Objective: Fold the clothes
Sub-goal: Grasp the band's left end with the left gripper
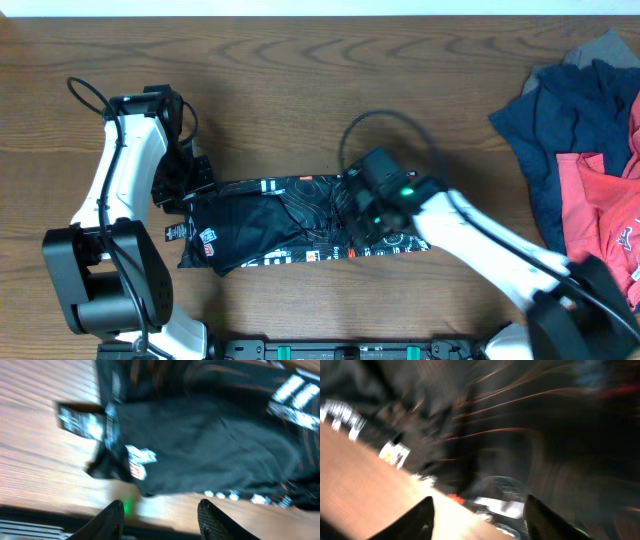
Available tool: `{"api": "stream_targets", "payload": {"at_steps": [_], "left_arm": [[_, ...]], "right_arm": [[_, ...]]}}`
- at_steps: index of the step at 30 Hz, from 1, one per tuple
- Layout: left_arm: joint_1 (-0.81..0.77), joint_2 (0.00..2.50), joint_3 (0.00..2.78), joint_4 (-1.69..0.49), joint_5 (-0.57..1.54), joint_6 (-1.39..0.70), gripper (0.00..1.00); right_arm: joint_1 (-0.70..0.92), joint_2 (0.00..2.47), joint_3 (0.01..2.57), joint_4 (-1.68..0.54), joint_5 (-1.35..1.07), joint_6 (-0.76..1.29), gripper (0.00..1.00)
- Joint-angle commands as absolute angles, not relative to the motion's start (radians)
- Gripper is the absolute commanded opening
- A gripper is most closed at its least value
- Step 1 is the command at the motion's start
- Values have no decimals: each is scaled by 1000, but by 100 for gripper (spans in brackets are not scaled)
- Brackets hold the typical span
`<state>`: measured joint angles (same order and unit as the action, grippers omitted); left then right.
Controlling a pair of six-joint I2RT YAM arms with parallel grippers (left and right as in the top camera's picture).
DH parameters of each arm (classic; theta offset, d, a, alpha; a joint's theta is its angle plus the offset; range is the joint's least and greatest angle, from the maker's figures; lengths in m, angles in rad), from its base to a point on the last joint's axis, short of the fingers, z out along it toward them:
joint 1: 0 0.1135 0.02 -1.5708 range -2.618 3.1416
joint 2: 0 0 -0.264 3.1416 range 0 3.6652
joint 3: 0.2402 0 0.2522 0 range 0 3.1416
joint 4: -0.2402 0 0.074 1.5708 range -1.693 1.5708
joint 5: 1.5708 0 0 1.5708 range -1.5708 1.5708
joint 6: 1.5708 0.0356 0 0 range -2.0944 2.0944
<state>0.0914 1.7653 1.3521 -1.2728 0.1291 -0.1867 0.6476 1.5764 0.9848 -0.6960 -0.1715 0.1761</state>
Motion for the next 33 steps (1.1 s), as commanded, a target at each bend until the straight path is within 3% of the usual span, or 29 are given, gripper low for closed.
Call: {"api": "stream_targets", "payload": {"at_steps": [1, 4, 15, 30, 33], "left_arm": [[99, 1747, 1349, -1238, -9, -204, 57], [111, 1750, 1337, -1177, -17, -203, 66], [128, 1810, 1156, -1057, -16, -36, 68], [128, 1811, 866, -690, 130, -33, 68], [128, 1811, 850, -648, 177, -33, 60]], "right_arm": [[581, 1466, 1021, -717, -14, 243, 61], [511, 1431, 1021, -759, -15, 256, 62], [376, 1446, 1019, -875, -14, 258, 62], [373, 1446, 1019, -875, -14, 258, 63], [373, 1446, 1019, -875, -14, 258, 63]]}}
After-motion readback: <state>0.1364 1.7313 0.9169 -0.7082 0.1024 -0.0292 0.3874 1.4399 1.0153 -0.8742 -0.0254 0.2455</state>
